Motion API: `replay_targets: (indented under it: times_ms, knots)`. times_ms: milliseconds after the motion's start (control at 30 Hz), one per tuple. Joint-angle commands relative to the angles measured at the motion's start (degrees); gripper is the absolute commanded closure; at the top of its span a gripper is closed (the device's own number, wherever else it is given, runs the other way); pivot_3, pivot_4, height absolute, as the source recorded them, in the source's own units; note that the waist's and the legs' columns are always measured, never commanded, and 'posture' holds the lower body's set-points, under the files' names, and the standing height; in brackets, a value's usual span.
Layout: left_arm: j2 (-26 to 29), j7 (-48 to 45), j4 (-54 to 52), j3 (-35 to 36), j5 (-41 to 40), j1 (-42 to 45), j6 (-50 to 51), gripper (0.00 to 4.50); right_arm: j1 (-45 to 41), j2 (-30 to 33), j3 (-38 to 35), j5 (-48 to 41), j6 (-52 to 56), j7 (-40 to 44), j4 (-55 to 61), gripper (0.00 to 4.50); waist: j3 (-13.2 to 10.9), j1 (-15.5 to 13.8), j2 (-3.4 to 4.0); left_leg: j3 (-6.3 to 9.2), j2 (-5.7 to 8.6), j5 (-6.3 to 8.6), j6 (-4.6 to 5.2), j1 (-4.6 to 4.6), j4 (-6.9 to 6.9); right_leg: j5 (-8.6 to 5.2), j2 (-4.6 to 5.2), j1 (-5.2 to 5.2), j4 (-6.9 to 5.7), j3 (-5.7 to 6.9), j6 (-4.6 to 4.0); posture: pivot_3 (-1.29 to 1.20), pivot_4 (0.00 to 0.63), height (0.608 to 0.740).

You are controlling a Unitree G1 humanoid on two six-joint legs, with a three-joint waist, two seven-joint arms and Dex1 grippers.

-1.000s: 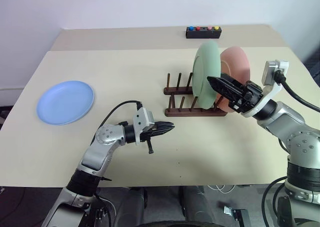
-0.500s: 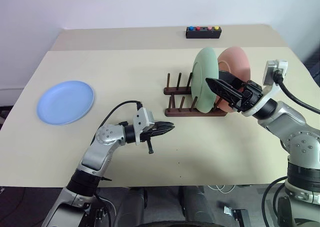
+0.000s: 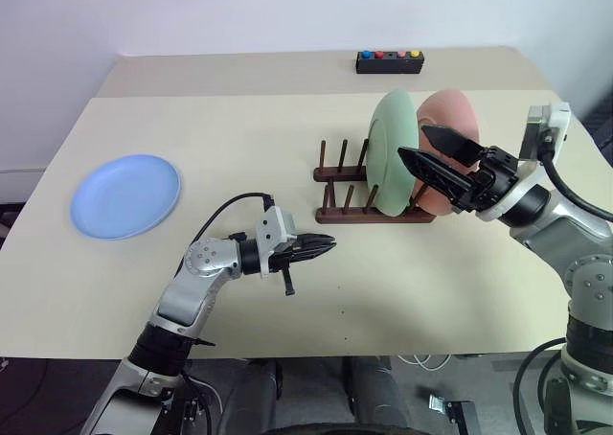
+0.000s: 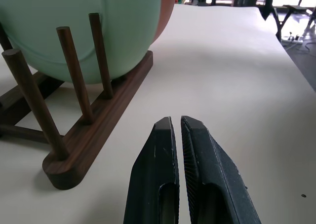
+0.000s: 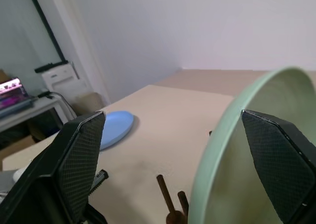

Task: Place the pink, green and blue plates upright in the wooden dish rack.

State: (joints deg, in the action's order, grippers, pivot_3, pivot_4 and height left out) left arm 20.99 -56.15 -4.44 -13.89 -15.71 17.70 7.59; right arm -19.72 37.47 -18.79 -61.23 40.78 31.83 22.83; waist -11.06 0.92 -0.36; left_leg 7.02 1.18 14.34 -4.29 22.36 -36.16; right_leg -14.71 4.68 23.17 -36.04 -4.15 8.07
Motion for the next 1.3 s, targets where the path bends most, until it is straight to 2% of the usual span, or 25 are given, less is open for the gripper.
replay_targets:
  times_ms: [33,167,233,333,467,567,633,667,800,900,1033,1300]
  knots:
    - [-0.23,-0.17,-0.71,0.47,-0.84,0.90,-0.19,4.26,-1.27,1.59,-2.19,1.01,-1.84,0.14,2.48,0.03,0.00,-0.02,0.00,0.00,0.00,0.00,0.00,0.00,0.00,0.00,0.00,0.00,0.00,0.00,0.00,0.00,0.150,0.740]
    - [-0.08,0.15,-0.72,0.97,-0.70,0.93,-0.42,4.26,-2.70,2.79,-2.36,3.13,-3.82,0.98,2.84,0.03,0.00,0.00,0.00,0.00,0.00,0.00,0.00,0.00,0.00,0.00,0.00,0.00,0.00,0.00,0.00,0.00,0.150,0.740]
    - [0.29,1.23,-0.86,3.14,-1.54,1.09,-0.09,4.26,-5.08,3.83,-2.37,2.30,-4.37,2.16,3.96,0.03,-0.01,0.08,0.00,0.00,0.00,0.00,0.00,0.00,0.00,0.00,0.00,0.00,0.00,0.00,0.00,0.00,0.150,0.740]
    - [1.03,3.88,-0.64,7.27,-3.34,1.97,2.67,4.26,-7.40,6.10,0.73,5.99,-5.43,4.77,5.69,0.03,-0.02,0.12,0.03,0.00,-0.01,0.00,0.00,0.01,0.01,0.00,-0.01,0.06,-0.02,0.00,0.00,0.00,0.150,0.740]
    - [3.13,13.65,1.49,17.88,-4.40,5.35,7.17,3.04,-10.61,8.96,13.15,22.68,-13.10,9.70,5.80,0.00,-0.03,0.28,-0.02,0.01,-0.02,0.00,0.00,0.01,0.00,0.00,-0.02,0.05,-0.01,0.04,0.01,0.00,0.150,0.740]
    - [6.34,19.46,2.71,24.24,-3.91,7.52,10.05,1.47,-11.67,8.89,20.65,32.33,-19.31,12.86,4.33,0.00,-0.06,0.30,-0.07,0.00,-0.02,0.00,-0.01,0.01,0.02,0.00,-0.01,0.12,-0.02,0.05,0.02,0.00,0.150,0.740]
    - [9.79,25.63,5.21,28.18,-0.66,9.34,11.39,0.43,-12.04,7.43,24.49,36.61,-22.71,14.35,3.37,0.00,-0.12,0.27,-0.16,0.00,-0.02,0.00,-0.01,0.04,0.05,-0.01,0.00,0.12,0.00,0.04,0.03,0.00,0.150,0.740]
    - [11.03,28.51,6.58,29.89,0.00,10.35,13.18,0.04,-12.15,6.80,26.03,38.62,-24.54,14.92,2.80,0.00,-0.15,0.28,-0.21,0.01,-0.02,0.00,-0.01,0.05,0.06,0.00,0.00,0.14,0.00,0.05,0.02,0.00,0.150,0.740]
    - [17.44,39.39,13.83,34.81,4.27,13.14,23.79,0.04,-12.55,3.50,31.46,48.50,-31.54,14.08,-0.61,0.00,-0.20,0.36,-0.31,0.01,-0.01,0.00,-0.01,0.06,0.06,0.00,0.01,0.16,0.00,0.05,0.03,0.00,0.150,0.740]
    - [20.00,41.57,15.70,36.66,3.93,13.73,29.52,0.04,-12.25,1.60,32.75,55.02,-35.22,11.49,-1.76,0.00,-0.23,0.41,-0.38,0.01,-0.01,-0.01,-0.02,0.06,0.06,0.00,0.01,0.18,-0.04,0.05,0.03,0.00,0.150,0.740]
    - [23.59,42.80,19.03,37.17,5.46,12.95,33.42,0.04,-9.67,1.68,32.89,52.11,-34.46,16.19,0.36,0.00,-0.27,-0.10,-0.62,0.12,-0.01,-0.02,-0.04,0.09,0.06,0.01,0.01,0.17,-0.05,0.15,0.01,0.00,0.150,0.740]
    - [27.10,42.25,30.26,35.58,6.09,15.12,37.33,0.04,-7.71,-0.03,30.44,49.01,-26.84,15.75,2.30,0.00,-0.26,0.25,-0.65,0.15,-0.01,-0.03,-0.07,0.06,0.07,0.03,0.00,0.17,-0.11,0.18,-0.03,0.00,0.150,0.740]
